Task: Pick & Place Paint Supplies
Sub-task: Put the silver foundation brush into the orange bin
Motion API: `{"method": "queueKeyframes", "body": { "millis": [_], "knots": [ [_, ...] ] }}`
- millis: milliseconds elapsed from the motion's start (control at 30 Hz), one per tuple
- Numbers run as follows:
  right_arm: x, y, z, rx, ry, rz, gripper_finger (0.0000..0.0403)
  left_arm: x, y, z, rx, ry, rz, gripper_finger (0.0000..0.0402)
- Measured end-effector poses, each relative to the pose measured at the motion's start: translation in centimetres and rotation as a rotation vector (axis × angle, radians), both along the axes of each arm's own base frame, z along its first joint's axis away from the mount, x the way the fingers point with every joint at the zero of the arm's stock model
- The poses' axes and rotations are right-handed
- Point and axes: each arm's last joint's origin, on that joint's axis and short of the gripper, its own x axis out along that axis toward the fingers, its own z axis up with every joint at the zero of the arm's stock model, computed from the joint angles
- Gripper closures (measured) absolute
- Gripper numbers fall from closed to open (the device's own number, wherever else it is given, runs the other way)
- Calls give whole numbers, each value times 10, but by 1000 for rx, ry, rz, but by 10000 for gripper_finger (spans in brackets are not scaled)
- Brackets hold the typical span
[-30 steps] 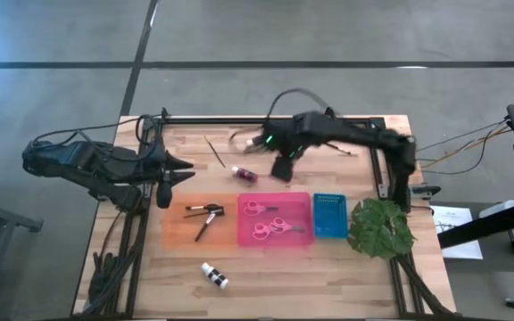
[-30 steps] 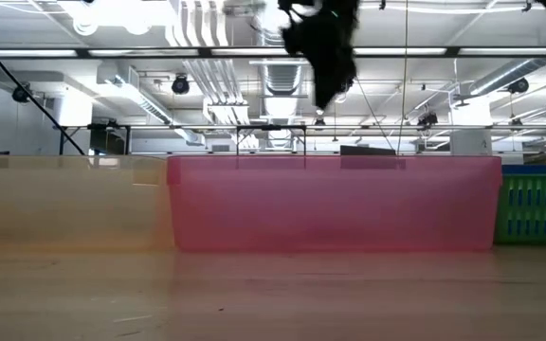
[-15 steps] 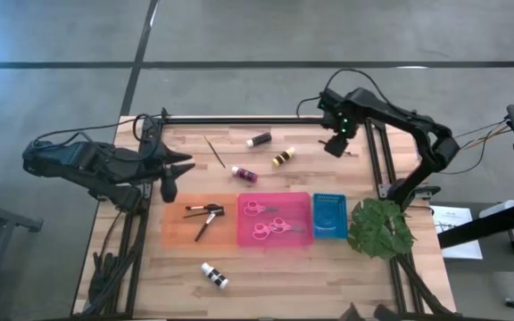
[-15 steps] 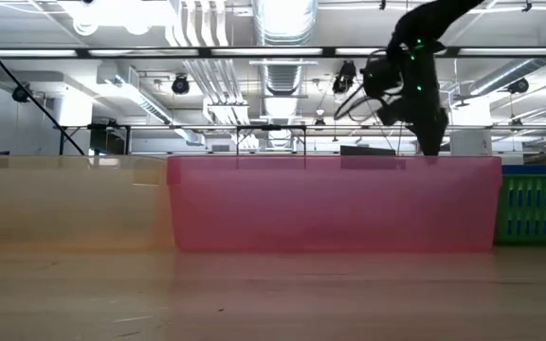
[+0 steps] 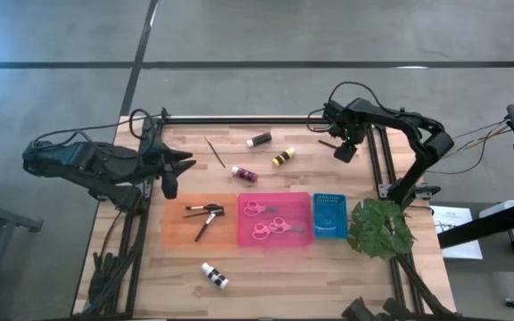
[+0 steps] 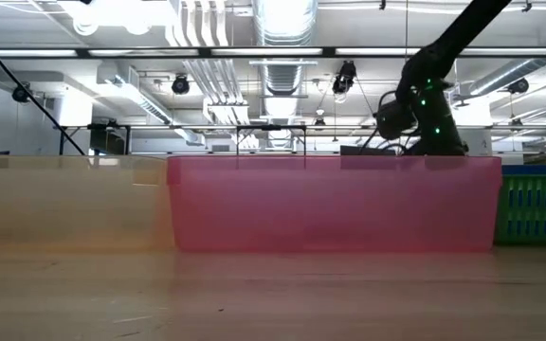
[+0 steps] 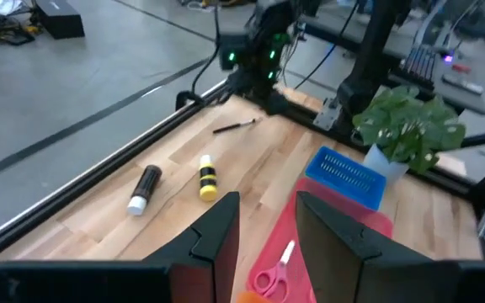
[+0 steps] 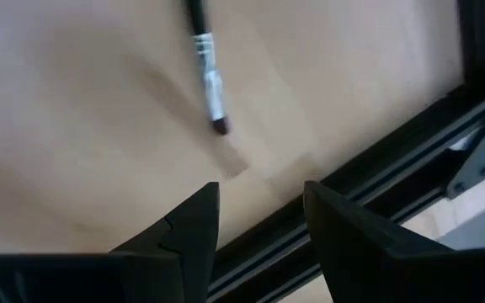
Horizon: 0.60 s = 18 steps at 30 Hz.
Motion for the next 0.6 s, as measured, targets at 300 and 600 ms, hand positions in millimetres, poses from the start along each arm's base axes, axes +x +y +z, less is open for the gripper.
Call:
{"method": "queueKeyframes", "body": {
  "millis": [300,600],
  "knots": [
    [8,-8,-12,9,-90,50,232,5,-1,8,-36,-99,7,276],
    [-9,-13,-24,79,-162,4,232,12,-3,5,-51,-88,8,276]
  ]
}}
